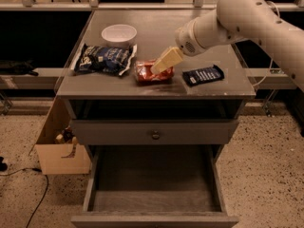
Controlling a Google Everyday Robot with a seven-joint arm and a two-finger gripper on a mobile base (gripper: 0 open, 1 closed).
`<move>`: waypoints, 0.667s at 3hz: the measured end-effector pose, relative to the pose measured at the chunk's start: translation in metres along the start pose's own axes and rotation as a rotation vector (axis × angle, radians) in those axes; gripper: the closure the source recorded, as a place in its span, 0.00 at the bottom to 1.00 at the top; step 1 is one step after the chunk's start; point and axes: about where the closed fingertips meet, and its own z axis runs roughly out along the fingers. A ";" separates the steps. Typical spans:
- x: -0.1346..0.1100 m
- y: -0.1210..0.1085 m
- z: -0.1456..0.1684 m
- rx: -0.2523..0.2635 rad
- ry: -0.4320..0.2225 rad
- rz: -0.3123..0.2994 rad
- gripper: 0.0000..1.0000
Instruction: Place coke can into middle drawer
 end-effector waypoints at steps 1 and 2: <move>0.019 0.009 0.010 -0.009 0.021 0.024 0.00; 0.035 0.022 0.016 -0.021 0.037 0.045 0.00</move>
Offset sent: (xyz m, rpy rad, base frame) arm -0.0289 -0.0088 -0.0607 -0.0078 0.0871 -0.0376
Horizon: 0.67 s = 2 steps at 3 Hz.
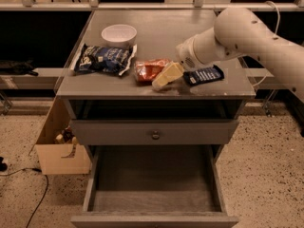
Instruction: Place coke can into middle drawer
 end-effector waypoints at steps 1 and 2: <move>0.004 0.003 0.002 -0.004 0.005 0.005 0.18; 0.004 0.003 0.002 -0.004 0.005 0.005 0.41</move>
Offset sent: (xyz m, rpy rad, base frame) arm -0.0027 0.0001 -0.0053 -0.0012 0.0081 -0.0007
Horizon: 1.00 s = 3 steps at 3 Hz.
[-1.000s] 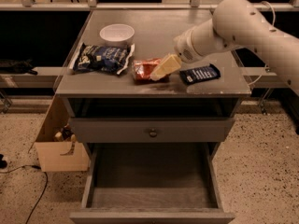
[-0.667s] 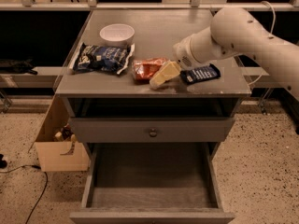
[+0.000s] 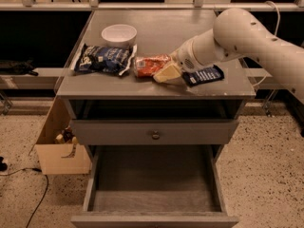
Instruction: Place coke can into middle drawer
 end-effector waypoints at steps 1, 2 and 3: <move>0.000 0.000 0.000 0.000 0.000 0.000 0.65; 0.000 0.000 0.000 0.000 0.000 0.000 0.88; 0.000 0.000 0.000 0.000 0.000 0.000 1.00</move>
Offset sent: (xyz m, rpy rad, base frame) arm 0.0000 0.0000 0.0000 0.0000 0.0000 0.0001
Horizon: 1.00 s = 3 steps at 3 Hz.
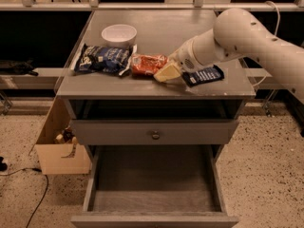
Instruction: Place coke can into middle drawer
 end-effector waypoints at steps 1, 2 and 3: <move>0.000 0.000 0.000 -0.001 0.001 -0.001 1.00; -0.001 -0.010 -0.027 0.027 0.033 0.002 1.00; 0.001 -0.022 -0.068 0.066 0.074 0.004 1.00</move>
Offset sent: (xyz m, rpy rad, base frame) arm -0.0098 -0.0602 0.0570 -0.0870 -0.0051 -0.0812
